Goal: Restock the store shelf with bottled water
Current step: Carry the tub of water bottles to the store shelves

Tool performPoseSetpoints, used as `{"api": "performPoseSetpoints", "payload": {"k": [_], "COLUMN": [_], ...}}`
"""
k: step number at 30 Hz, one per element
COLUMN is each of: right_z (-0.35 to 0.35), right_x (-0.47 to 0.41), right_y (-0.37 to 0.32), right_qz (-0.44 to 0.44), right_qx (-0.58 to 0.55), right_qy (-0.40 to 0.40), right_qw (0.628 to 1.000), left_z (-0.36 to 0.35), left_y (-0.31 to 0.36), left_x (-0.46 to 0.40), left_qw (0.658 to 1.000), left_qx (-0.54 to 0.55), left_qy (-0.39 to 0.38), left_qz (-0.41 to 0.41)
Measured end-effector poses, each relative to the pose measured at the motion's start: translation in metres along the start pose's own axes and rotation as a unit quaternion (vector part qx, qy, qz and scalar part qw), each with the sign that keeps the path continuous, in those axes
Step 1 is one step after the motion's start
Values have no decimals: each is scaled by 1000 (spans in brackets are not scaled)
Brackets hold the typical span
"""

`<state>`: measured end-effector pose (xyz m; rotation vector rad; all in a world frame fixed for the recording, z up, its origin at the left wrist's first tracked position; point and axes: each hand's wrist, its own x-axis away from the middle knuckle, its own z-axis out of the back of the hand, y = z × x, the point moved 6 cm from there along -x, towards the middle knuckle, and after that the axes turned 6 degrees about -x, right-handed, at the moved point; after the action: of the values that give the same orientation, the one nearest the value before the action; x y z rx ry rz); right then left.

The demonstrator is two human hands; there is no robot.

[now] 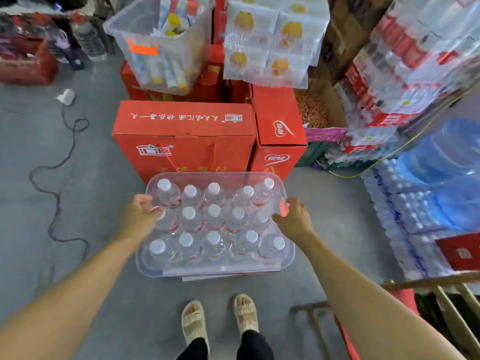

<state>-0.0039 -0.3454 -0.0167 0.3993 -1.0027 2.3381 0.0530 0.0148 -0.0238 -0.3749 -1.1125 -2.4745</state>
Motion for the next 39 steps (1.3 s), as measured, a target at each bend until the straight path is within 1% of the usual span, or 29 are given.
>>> {"api": "performPoseSetpoints", "payload": {"k": [3, 6, 8, 13, 18, 21, 23, 28, 33, 36, 39], "right_z": [2, -2, -1, -16, -23, -26, -30, -37, -38, -40, -41], "right_x": [-3, -8, -12, -34, -51, -58, -62, -65, -65, -67, -69], "right_y": [8, 18, 19, 26, 33, 38, 41, 45, 47, 48, 48], "right_qz": [-28, -50, -46, -51, -53, -53, -54, -46, -39, -33, -28], "right_qx": [-1, -4, 2, 16, 26, 45, 58, 90, 70, 64, 57], "right_qy": [40, 58, 72, 64, 83, 90, 87, 94, 105, 118, 130], "right_qw": [999, 997, 996, 996, 995, 994, 993, 990, 991, 990, 990], "left_z": [4, 4, 4, -11, -20, -24, -26, -29, -32, -34, -35], "left_y": [-5, -19, -27, -32, -44, -52, -55, -56, -58, -60, -62], "left_x": [-12, -23, -29, -41, -53, -59, -62, -61, -59, -58, -58], "left_qw": [1000, 998, 996, 994, 991, 989, 990, 987, 983, 984, 986], "left_qx": [-21, -58, -81, -108, -121, -127, -121, -150, -177, -173, -162], "left_qy": [6, 17, 25, 0, 1, 10, 12, 21, 12, 10, 24], "left_qz": [-10, 10, 27, -3, 53, 70, 70, 56, 47, 40, 32]}}
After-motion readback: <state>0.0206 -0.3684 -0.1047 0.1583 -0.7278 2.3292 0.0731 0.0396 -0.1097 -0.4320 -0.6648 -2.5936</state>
